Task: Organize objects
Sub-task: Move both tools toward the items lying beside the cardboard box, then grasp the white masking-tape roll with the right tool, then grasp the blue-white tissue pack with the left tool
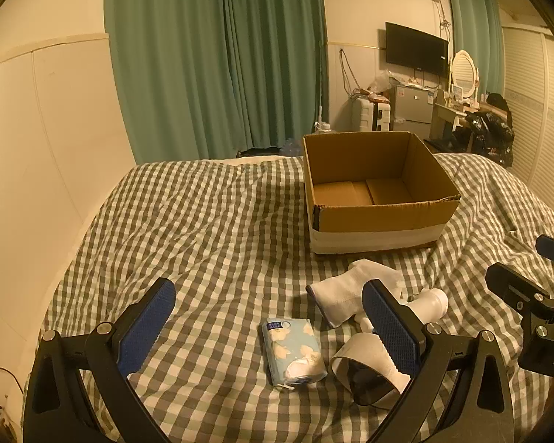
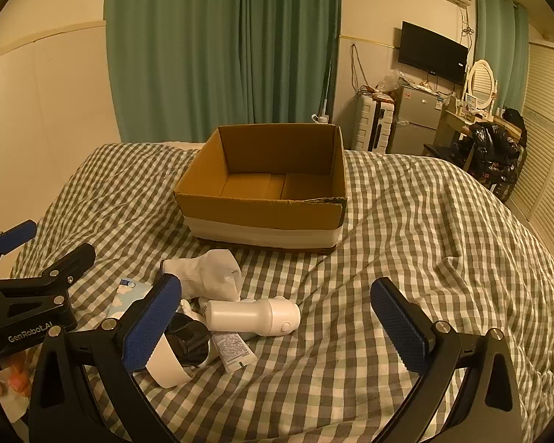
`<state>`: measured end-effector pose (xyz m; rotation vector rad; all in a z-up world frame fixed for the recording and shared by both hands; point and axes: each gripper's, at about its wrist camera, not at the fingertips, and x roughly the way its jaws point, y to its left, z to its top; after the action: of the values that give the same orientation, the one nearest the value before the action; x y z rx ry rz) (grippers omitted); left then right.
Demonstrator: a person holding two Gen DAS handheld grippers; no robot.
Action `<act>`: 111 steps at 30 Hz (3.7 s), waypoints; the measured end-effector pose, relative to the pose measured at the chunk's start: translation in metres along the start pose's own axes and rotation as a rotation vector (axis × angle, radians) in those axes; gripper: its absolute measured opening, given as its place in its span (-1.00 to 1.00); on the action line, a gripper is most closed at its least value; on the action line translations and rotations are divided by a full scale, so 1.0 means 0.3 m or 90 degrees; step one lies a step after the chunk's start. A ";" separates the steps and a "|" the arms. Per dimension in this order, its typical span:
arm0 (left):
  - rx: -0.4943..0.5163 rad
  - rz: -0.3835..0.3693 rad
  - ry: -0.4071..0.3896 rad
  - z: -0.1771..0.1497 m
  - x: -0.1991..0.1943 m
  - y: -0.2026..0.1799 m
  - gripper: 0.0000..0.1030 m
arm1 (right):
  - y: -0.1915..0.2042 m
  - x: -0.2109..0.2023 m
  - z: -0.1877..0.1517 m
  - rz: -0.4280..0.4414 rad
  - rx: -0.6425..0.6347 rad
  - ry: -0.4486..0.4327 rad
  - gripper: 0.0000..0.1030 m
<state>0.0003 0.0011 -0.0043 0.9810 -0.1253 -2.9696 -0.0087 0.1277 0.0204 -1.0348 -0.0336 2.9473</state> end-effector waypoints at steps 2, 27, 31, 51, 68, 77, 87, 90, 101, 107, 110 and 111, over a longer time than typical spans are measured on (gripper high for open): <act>0.000 0.000 0.000 0.000 0.000 0.000 1.00 | 0.001 0.000 0.000 0.000 0.000 0.000 1.00; -0.004 -0.006 0.009 -0.015 0.002 -0.004 1.00 | 0.027 -0.009 -0.006 0.006 -0.014 0.001 0.99; -0.003 -0.008 0.010 -0.014 -0.002 -0.003 1.00 | 0.033 -0.015 -0.006 0.010 -0.016 -0.001 0.99; -0.009 -0.005 0.073 -0.052 0.019 0.063 1.00 | 0.090 -0.053 -0.045 0.047 -0.044 0.016 0.99; -0.025 0.000 0.113 -0.083 0.111 0.130 1.00 | 0.240 0.158 -0.174 0.153 -0.128 0.184 -0.21; 0.006 0.008 0.138 -0.102 0.153 0.093 1.00 | 0.186 0.098 -0.122 0.152 -0.115 0.138 -0.45; 0.063 0.001 0.186 -0.142 0.257 -0.005 0.98 | 0.048 0.069 -0.017 0.109 -0.075 0.081 -0.78; 0.056 -0.009 0.210 -0.147 0.306 -0.021 0.79 | 0.012 0.075 -0.005 0.098 -0.063 0.076 -0.79; 0.103 -0.078 0.274 -0.186 0.374 -0.099 -0.38 | -0.032 0.113 -0.041 0.127 -0.029 0.091 -0.80; 0.112 -0.088 0.253 -0.162 0.310 -0.101 -0.55 | -0.041 0.090 -0.054 0.123 -0.024 0.087 -0.80; 0.089 -0.094 0.235 -0.144 0.265 -0.077 -0.56 | -0.037 0.059 -0.056 0.117 -0.025 0.080 -0.80; 0.080 -0.095 0.230 -0.140 0.250 -0.068 -0.56 | -0.035 0.049 -0.056 0.114 -0.027 0.077 -0.80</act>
<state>-0.0348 0.0158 -0.0841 1.5874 -0.2459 -2.8783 -0.0095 0.1387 -0.0016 -1.2846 -0.0017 3.0450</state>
